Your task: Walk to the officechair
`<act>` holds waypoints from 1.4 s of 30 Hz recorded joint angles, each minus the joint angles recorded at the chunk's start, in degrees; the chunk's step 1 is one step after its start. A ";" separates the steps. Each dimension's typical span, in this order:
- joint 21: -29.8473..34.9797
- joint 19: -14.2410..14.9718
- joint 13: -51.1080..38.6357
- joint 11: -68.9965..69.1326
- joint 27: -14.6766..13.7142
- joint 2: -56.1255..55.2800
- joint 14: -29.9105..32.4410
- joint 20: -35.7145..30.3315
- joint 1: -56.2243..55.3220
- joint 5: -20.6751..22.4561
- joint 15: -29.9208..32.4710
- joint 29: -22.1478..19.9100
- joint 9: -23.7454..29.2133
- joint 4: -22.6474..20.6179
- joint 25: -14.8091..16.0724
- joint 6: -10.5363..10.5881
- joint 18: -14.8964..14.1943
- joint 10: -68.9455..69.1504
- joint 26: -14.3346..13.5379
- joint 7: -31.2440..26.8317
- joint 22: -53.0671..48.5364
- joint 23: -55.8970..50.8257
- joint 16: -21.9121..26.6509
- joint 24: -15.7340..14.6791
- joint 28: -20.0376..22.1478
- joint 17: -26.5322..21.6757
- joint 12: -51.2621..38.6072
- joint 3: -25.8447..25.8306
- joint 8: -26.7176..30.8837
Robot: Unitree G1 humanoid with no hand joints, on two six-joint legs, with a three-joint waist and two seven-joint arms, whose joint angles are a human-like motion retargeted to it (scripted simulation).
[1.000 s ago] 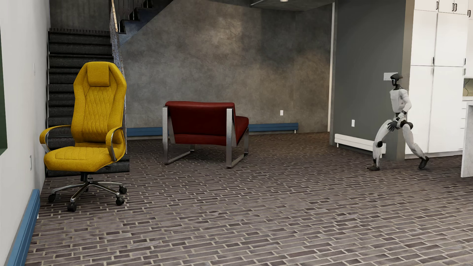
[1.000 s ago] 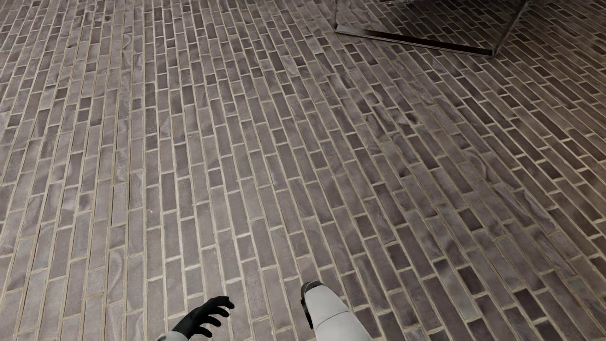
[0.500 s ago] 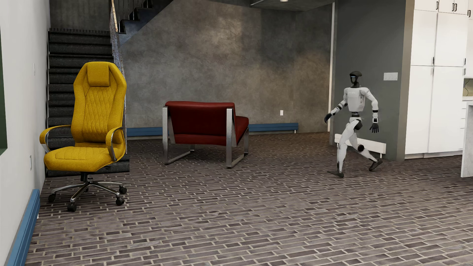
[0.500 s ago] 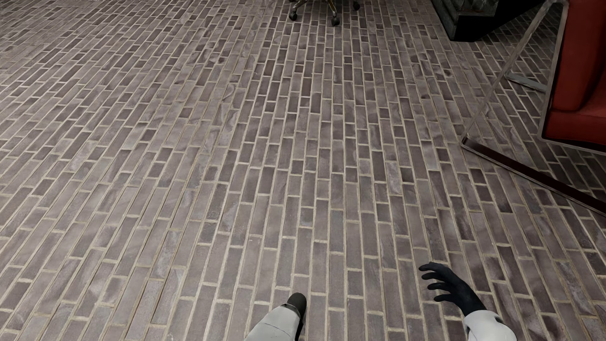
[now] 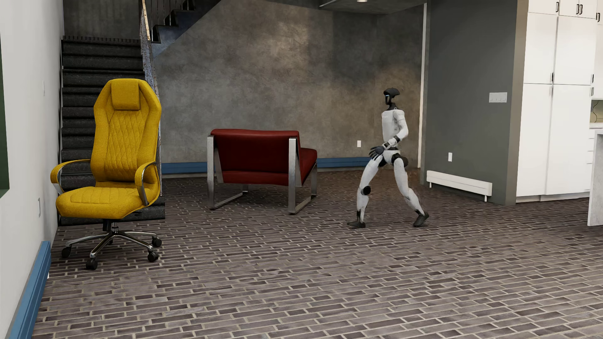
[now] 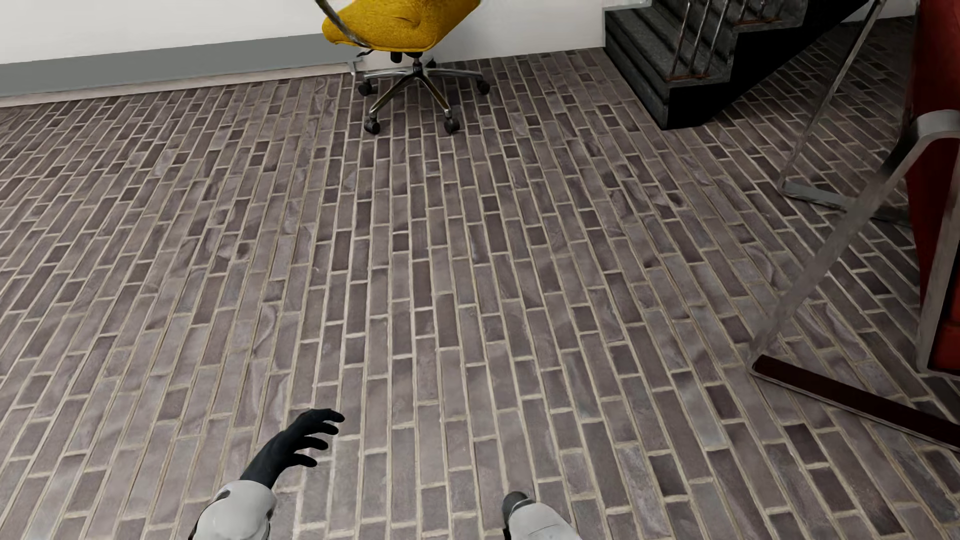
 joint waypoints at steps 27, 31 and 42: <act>3.57 0.00 -8.86 12.19 0.00 13.26 5.09 -14.20 -11.42 1.92 0.47 0.00 1.90 -5.35 0.00 -0.95 0.00 -0.56 0.00 0.00 15.90 -4.09 -4.51 0.00 0.00 1.53 2.77 9.29 0.00; 4.57 0.00 -3.89 -0.51 0.00 4.93 -2.13 -5.43 -4.04 0.91 7.40 0.00 -0.15 -2.68 0.00 -0.91 0.00 1.61 0.00 0.00 5.34 -2.43 -3.10 0.00 0.00 1.58 -4.16 7.26 0.00; -7.57 0.00 -16.27 1.18 0.00 37.33 36.78 -25.07 -33.92 9.04 8.85 0.00 1.09 2.55 0.00 -0.99 0.00 23.13 0.00 0.00 41.85 -26.22 -8.08 0.00 0.00 3.42 12.86 18.68 0.00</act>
